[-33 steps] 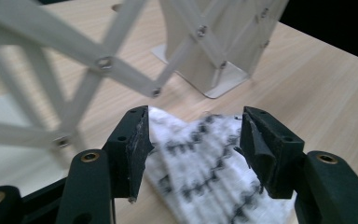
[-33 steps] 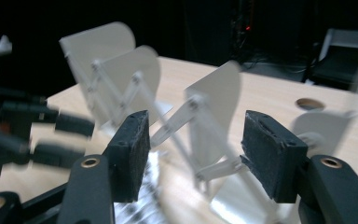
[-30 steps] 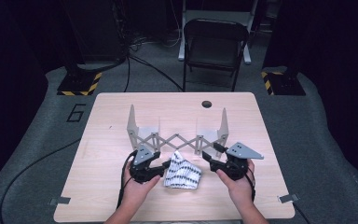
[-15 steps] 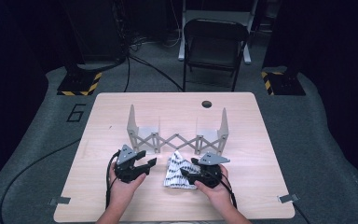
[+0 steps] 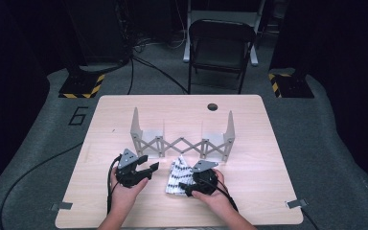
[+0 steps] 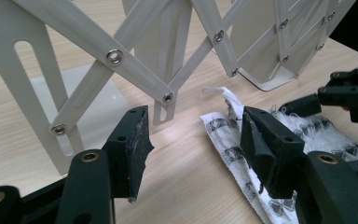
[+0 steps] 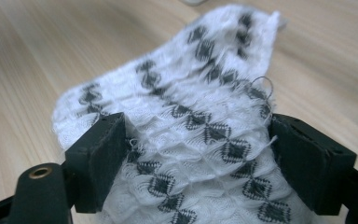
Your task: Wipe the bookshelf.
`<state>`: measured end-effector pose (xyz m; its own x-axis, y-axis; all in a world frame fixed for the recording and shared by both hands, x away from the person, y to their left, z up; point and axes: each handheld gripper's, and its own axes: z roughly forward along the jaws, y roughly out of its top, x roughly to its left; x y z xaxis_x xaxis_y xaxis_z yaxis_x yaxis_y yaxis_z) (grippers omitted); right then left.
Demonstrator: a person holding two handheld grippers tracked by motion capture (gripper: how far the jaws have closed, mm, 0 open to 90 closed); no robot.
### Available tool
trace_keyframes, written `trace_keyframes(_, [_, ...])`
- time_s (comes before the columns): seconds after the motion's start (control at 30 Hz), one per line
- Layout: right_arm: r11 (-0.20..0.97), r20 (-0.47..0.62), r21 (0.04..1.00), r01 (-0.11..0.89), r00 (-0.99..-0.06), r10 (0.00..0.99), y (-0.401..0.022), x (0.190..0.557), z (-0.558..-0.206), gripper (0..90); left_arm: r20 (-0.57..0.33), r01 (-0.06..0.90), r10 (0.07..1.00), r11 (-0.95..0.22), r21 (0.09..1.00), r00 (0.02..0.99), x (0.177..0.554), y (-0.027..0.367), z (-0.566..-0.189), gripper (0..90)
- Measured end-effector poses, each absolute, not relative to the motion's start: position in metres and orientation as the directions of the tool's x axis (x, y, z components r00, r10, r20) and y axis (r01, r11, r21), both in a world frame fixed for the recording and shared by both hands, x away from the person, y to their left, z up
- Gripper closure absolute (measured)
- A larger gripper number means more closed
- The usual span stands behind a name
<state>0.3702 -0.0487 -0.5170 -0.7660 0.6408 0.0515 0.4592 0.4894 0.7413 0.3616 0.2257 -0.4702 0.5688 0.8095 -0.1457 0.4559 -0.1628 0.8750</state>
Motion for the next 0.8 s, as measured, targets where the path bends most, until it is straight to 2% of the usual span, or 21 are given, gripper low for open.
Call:
trace_keyframes(0.2, [0.561,-0.025,0.715,0.417,-0.787,0.616,-0.045,0.366,-0.524,18.6,-0.145,0.452,0.815,-0.155,0.879,0.561,0.362,0.229,-0.47,42.3])
trace_keyframes(0.3, [0.538,-0.027,0.741,0.403,-0.782,0.623,-0.044,0.365,-0.527,19.3,-0.143,0.454,0.816,-0.157,0.877,0.559,0.362,0.229,-0.471,42.3])
trace_keyframes(0.37, [0.564,-0.034,0.726,0.394,-0.798,0.601,-0.046,0.364,-0.525,26.9,-0.146,0.459,0.817,-0.158,0.874,0.558,0.362,0.229,-0.471,42.3])
trace_keyframes(0.5, [0.571,-0.036,0.744,0.345,-0.834,0.551,-0.042,0.358,-0.523,54.6,-0.142,0.456,0.817,-0.16,0.875,0.559,0.363,0.23,-0.472,42.3])
trace_keyframes(0.57, [0.58,-0.042,0.744,0.331,-0.843,0.535,-0.041,0.354,-0.522,63.3,-0.142,0.457,0.817,-0.16,0.875,0.559,0.363,0.23,-0.472,42.3])
trace_keyframes(0.67, [0.581,-0.044,0.739,0.342,-0.835,0.548,-0.043,0.354,-0.52,67.6,-0.146,0.454,0.819,-0.151,0.878,0.555,0.363,0.231,-0.471,42.3])
trace_keyframes(0.7, [0.573,-0.02,0.728,0.376,-0.824,0.566,-0.046,0.355,-0.518,67.8,-0.148,0.454,0.82,-0.147,0.879,0.553,0.363,0.232,-0.471,42.3])
trace_keyframes(0.8, [0.478,0.062,0.756,0.447,-0.776,0.628,-0.063,0.366,-0.513,67.9,-0.148,0.452,0.823,-0.143,0.88,0.549,0.363,0.234,-0.47,42.3])
